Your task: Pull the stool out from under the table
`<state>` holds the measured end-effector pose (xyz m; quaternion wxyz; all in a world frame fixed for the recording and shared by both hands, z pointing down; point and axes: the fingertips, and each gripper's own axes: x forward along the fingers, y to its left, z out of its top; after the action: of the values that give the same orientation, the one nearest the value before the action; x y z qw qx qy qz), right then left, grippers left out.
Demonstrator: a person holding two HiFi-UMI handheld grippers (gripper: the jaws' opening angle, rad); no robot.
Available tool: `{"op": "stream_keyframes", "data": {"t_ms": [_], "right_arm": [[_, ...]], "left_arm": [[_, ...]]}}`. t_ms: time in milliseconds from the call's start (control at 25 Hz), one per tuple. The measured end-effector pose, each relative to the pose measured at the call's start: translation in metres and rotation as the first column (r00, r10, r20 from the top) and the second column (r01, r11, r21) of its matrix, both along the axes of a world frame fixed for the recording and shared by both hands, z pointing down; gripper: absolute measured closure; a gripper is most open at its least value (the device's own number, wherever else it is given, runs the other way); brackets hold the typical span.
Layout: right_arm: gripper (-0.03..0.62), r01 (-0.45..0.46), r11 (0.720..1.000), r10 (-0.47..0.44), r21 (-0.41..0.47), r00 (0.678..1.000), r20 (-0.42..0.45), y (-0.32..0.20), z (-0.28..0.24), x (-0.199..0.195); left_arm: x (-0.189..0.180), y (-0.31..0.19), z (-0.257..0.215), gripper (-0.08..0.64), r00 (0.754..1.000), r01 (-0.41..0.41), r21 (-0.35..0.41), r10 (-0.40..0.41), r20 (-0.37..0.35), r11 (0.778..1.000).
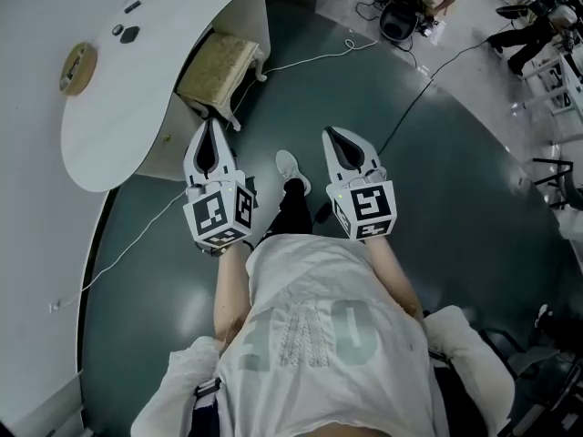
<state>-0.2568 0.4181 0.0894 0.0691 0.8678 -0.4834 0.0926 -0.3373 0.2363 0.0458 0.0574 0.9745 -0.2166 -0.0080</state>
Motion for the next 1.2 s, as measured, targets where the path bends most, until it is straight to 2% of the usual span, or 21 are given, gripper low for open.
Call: {"op": "stream_keyframes", "data": {"t_ms": [240,440,640,800,960,1120,1200], "right_arm": [[0.565,0.051,0.998,-0.051,-0.031,0.999,-0.012,-0.057,-0.002,0.080],[0.565,0.152,0.984,-0.154,-0.089,0.988,-0.011,-0.123,-0.004,0.148],[0.565,0.220,0.973,-0.219,-0.076,0.975,0.021,-0.177,-0.002,0.200],[0.565,0.303,0.950,-0.299,-0.076,0.953,0.059,-0.207,0.006,0.206],[0.565,0.386,0.922,-0.384,-0.030,0.921,0.059,-0.237,-0.002,0.222],[0.565,0.482,0.876,-0.482,0.000,0.876,-0.001,-0.261,-0.014,0.236],[0.565,0.510,0.860,-0.510,0.009,0.860,-0.036,-0.270,-0.021,0.245]], "left_arm": [[0.082,-0.044,0.000,0.532,1.000,0.002,0.013,-0.002,-0.002,1.000],[0.139,-0.102,0.010,0.532,0.995,0.099,-0.024,-0.098,0.027,0.995],[0.187,-0.141,0.004,0.532,0.990,0.140,-0.023,-0.140,0.012,0.990],[0.191,-0.153,0.001,0.532,0.983,0.183,-0.015,-0.183,0.032,0.983],[0.191,-0.162,0.000,0.532,0.963,0.267,-0.027,-0.266,0.031,0.963],[0.186,-0.159,-0.008,0.532,0.938,0.346,-0.005,-0.346,0.013,0.938],[0.180,-0.162,-0.012,0.532,0.915,0.405,0.003,-0.405,0.003,0.915]]}}
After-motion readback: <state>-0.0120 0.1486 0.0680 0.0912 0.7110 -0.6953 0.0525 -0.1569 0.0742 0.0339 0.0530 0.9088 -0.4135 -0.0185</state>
